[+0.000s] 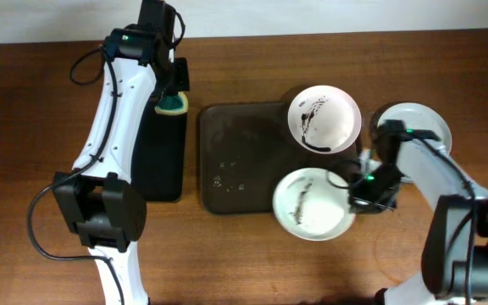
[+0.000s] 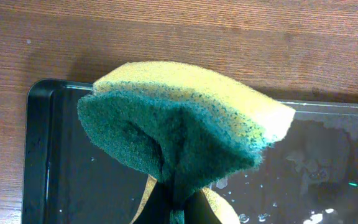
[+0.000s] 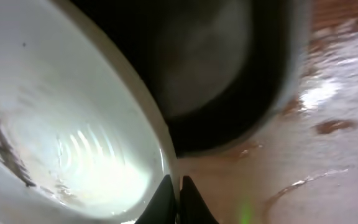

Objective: Clean dirty plates on tray and stack at the side
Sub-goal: 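Grasp the lower-right dirty plate rim with right gripper and pull it center, then scrub the second plate with the sponge in the left gripper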

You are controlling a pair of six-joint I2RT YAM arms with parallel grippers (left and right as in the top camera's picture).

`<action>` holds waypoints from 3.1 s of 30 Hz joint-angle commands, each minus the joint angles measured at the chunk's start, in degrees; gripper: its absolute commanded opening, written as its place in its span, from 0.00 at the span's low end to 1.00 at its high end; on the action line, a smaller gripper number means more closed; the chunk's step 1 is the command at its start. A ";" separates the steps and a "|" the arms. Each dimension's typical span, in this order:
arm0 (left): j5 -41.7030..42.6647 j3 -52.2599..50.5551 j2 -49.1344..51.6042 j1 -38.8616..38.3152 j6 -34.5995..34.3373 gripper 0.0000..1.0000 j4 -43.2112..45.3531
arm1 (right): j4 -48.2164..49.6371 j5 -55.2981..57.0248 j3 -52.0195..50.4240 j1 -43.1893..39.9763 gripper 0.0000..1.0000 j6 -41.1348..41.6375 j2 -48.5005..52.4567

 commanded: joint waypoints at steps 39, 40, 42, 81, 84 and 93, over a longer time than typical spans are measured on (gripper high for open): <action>13.88 -30.64 4.39 -18.05 3.34 0.00 19.15 | 34.56 -4.15 4.83 17.73 0.04 25.73 13.07; 20.17 -30.64 4.39 -18.05 5.60 0.00 13.77 | 34.49 -4.15 4.83 17.73 0.04 25.57 13.07; 25.53 -30.64 4.39 -18.05 8.74 0.00 8.13 | 34.53 -4.15 4.83 17.73 0.04 25.57 13.07; 37.83 -20.92 14.73 -22.64 16.55 0.00 16.74 | 33.42 -18.78 4.66 10.62 0.04 18.03 16.22; 26.99 -20.55 14.73 -22.27 5.57 0.00 22.47 | 33.33 -18.97 4.66 10.62 0.04 18.03 16.22; 13.70 -20.55 14.73 -14.16 -21.07 0.00 7.41 | 33.53 -18.73 4.68 10.60 0.04 18.03 16.22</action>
